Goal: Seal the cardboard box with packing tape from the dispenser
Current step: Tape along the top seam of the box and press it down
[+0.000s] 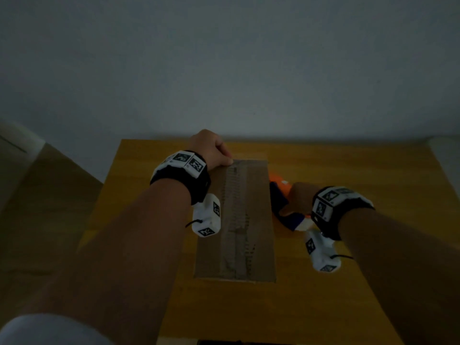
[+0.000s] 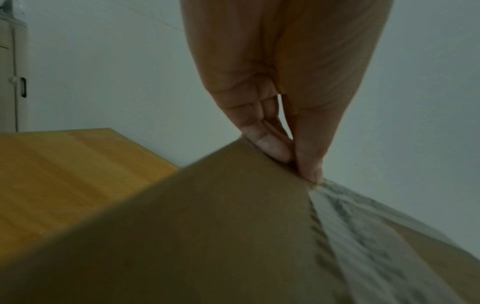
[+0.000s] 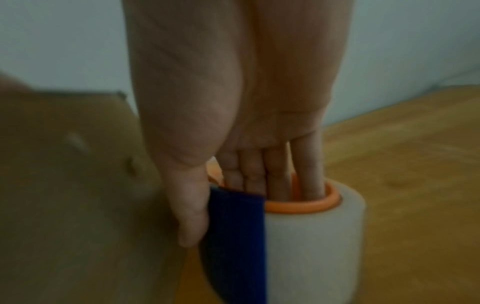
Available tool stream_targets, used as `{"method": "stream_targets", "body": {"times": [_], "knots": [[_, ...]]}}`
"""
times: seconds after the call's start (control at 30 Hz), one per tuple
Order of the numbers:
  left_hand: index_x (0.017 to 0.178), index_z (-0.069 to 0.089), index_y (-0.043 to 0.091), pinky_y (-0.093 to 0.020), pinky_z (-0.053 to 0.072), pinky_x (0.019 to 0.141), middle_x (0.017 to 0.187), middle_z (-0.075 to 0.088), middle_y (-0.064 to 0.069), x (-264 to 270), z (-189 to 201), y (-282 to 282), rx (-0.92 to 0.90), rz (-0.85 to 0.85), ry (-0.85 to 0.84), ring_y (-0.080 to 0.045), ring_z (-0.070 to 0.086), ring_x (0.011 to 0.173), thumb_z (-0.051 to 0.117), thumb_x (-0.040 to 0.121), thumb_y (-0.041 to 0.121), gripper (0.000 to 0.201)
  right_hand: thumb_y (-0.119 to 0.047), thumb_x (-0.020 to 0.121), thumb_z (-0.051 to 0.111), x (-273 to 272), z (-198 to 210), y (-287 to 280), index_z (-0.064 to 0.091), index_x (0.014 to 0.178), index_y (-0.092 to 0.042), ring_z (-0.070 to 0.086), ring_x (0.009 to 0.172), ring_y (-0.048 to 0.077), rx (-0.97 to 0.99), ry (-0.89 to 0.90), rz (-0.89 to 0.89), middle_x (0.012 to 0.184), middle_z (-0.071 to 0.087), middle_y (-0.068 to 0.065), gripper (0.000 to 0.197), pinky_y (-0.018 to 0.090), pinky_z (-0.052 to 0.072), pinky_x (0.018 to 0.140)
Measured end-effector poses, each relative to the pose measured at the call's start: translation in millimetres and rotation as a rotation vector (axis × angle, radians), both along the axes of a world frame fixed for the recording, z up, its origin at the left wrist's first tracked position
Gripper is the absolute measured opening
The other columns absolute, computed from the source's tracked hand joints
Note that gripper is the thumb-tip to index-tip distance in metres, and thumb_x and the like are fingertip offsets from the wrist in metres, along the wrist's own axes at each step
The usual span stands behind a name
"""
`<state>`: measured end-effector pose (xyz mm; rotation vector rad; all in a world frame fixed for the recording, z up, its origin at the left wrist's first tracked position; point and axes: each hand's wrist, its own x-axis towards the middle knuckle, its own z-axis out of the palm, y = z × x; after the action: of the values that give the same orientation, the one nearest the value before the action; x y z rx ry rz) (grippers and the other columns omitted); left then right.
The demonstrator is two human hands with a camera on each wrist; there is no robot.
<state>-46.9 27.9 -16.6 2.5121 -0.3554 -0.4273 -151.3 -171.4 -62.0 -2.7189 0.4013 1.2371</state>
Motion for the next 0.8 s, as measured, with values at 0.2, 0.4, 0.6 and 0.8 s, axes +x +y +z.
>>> {"method": "stream_targets", "body": {"times": [0.2, 0.4, 0.6, 0.8], "knots": [[0.085, 0.078, 0.015, -0.018, 0.044, 0.065, 0.082, 0.068, 0.004, -5, 3, -1, -0.008, -0.011, -0.028, -0.002, 0.055, 0.066, 0.078, 0.075, 0.020, 0.011, -0.034, 0.086, 0.068, -7, -10, 3, 0.024, 0.059, -0.026, 0.040, 0.054, 0.011, 0.093, -0.028, -0.012, 0.060, 0.036, -0.003, 0.053, 0.025, 0.039, 0.057], [0.094, 0.078, 0.014, -0.022, 0.051, 0.078, 0.100, 0.075, -0.006, -3, 16, 4, 0.015, -0.062, -0.005, -0.015, 0.066, 0.081, 0.073, 0.081, 0.017, 0.014, -0.026, 0.096, 0.049, 16, 30, -1, 0.072, 0.094, -0.004, 0.066, 0.088, 0.029, -0.051, -0.456, 0.017, 0.096, 0.071, 0.012, 0.032, 0.031, 0.048, 0.074], [0.101, 0.077, 0.011, -0.020, 0.046, 0.081, 0.108, 0.074, -0.008, -6, 16, 10, 0.079, -0.062, -0.030, -0.021, 0.067, 0.102, 0.070, 0.084, 0.019, 0.021, -0.018, 0.095, 0.049, 44, 70, 40, 0.067, 0.120, -0.014, 0.057, 0.116, 0.028, 0.138, -0.762, 0.259, 0.125, 0.063, 0.011, 0.031, 0.034, 0.043, 0.096], [0.105, 0.075, 0.010, -0.024, 0.046, 0.078, 0.111, 0.073, -0.009, -6, 9, 22, 0.087, -0.100, -0.002, -0.024, 0.066, 0.102, 0.065, 0.087, 0.025, 0.025, -0.022, 0.094, 0.056, 54, 54, 58, 0.070, 0.116, -0.008, 0.063, 0.108, 0.028, 0.128, -0.525, 0.231, 0.119, 0.068, 0.013, 0.029, 0.033, 0.048, 0.092]]}}
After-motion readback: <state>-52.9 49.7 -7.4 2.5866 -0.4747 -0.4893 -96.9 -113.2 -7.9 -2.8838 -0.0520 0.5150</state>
